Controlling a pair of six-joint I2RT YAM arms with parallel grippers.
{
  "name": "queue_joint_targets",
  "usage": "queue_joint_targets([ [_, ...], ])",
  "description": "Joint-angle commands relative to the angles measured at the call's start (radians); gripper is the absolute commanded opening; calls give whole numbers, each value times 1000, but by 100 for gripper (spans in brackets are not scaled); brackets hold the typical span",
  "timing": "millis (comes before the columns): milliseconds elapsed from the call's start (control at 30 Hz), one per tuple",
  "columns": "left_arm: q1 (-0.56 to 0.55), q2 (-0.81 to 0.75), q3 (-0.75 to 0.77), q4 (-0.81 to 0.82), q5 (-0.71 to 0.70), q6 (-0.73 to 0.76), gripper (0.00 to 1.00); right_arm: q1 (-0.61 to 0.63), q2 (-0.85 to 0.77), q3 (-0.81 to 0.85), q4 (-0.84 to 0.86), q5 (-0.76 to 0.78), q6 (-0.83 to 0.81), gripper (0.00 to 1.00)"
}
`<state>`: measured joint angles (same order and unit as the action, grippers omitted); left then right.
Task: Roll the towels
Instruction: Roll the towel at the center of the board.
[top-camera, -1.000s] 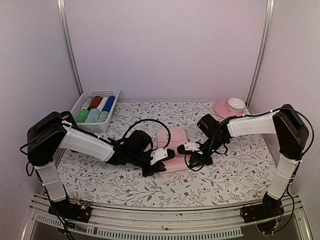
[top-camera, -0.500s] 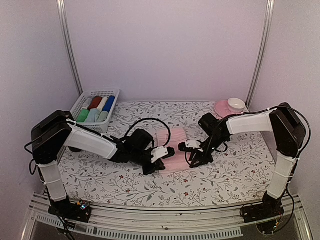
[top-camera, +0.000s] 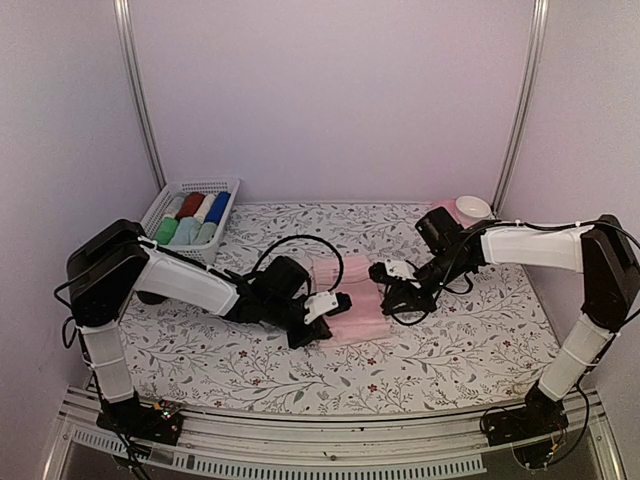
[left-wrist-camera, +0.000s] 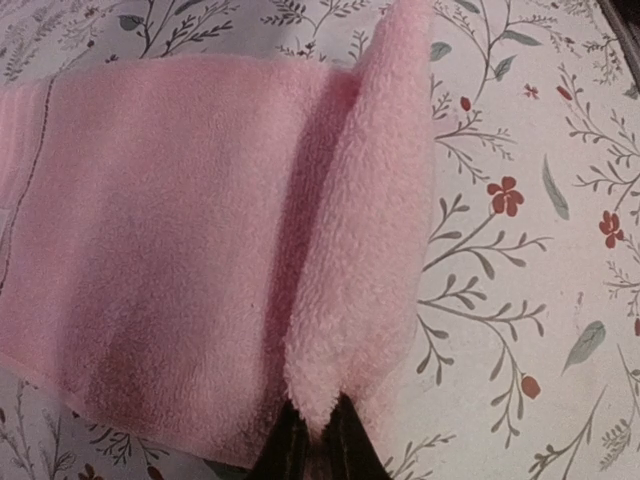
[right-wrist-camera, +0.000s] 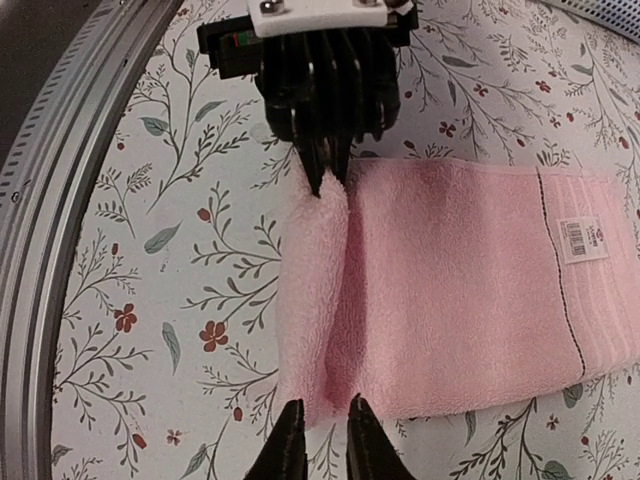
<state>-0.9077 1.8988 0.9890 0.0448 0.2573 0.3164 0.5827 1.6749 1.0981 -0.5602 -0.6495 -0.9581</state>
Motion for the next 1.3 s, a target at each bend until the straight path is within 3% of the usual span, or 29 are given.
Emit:
queue_joint_targets([
  [0, 20, 31, 8, -49, -19, -8, 8, 0, 23, -12, -30, -84, -36, 9],
  [67, 22, 31, 7, -49, -17, -9, 8, 2, 51, 4, -71, -105, -57, 4],
  [300, 26, 33, 11, -59, -14, -11, 7, 17, 93, 13, -108, -115, -88, 3],
  [767, 27, 34, 14, -67, -17, -12, 8, 19, 154, 6, 41, 5, 45, 3],
  [1067, 26, -3, -1, -57, -82, -16, 15, 19, 203, 15, 57, 34, 79, 3],
  [1267, 27, -13, 0, -68, -109, -18, 29, 19, 242, 28, 60, 48, 102, 3],
])
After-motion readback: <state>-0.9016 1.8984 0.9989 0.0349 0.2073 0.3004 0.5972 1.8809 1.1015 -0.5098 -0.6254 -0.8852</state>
